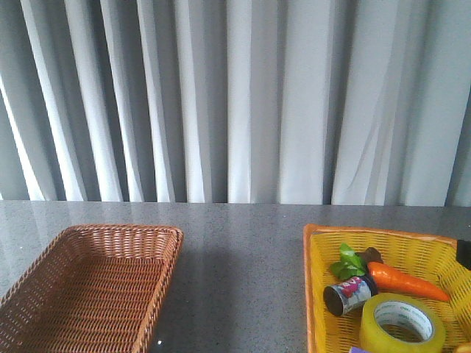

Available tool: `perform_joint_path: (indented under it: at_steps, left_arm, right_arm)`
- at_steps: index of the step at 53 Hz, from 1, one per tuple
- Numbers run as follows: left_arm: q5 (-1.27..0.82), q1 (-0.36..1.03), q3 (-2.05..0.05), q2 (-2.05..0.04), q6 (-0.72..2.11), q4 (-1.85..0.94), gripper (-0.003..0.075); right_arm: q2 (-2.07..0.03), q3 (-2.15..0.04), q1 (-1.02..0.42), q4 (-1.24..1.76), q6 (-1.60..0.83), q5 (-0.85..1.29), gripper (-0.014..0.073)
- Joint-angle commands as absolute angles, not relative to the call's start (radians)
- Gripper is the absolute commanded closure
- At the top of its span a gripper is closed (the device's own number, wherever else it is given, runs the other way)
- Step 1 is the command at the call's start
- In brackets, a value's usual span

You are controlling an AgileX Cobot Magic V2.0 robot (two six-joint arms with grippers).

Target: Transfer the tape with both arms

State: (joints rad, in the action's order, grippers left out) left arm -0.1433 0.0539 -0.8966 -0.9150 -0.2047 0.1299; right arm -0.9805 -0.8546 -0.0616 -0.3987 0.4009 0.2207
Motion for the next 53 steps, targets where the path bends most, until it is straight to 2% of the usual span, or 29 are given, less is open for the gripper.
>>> perform_joint_path:
  at_steps: [1, 6, 11, 16, 21, 28, 34, 44, 53]
  left_arm:
    - [-0.062, 0.062, -0.934, -0.920, -0.209, 0.128, 0.0703]
    - [-0.060, 0.062, -0.938, -0.935, -0.162, 0.132, 0.0654]
    - [-0.088, 0.062, -0.965, -0.954, -0.155, 0.128, 0.0573]
    - [-0.119, 0.062, -0.997, -0.978, -0.170, 0.119, 0.0446]
    - [-0.142, 0.062, -1.028, -1.004, -0.175, 0.119, 0.0280]
    - [-0.154, 0.062, -1.043, -1.018, -0.175, 0.119, 0.0108]
    - [-0.156, 0.062, -1.042, -1.020, -0.175, 0.119, 0.0078]
    - [-0.107, 0.062, -1.042, -1.020, -0.175, 0.119, 0.0119]
    - [-0.115, 0.062, -1.042, -1.020, -0.175, 0.119, 0.0175]
  right_arm:
    - [-0.974, -0.888, -0.061, -0.447, 0.382, 0.148, 0.0594]
    - [-0.974, -0.888, -0.061, -0.483, 0.382, 0.149, 0.0555]
    - [-0.974, -0.888, -0.061, -0.478, 0.384, 0.151, 0.0474]
    - [-0.974, -0.888, -0.061, -0.444, 0.384, 0.154, 0.0368]
    - [-0.974, -0.888, -0.061, -0.421, 0.384, 0.165, 0.0209]
    - [-0.974, -0.888, -0.061, -0.431, 0.384, 0.193, 0.0036]
    - [-0.974, -0.888, -0.061, -0.431, 0.384, 0.184, 0.0004]
    - [-0.974, -0.891, -0.061, -0.423, 0.392, 0.157, 0.0006]
    - [-1.071, -1.005, -0.061, -0.429, 0.365, 0.376, 0.0006]
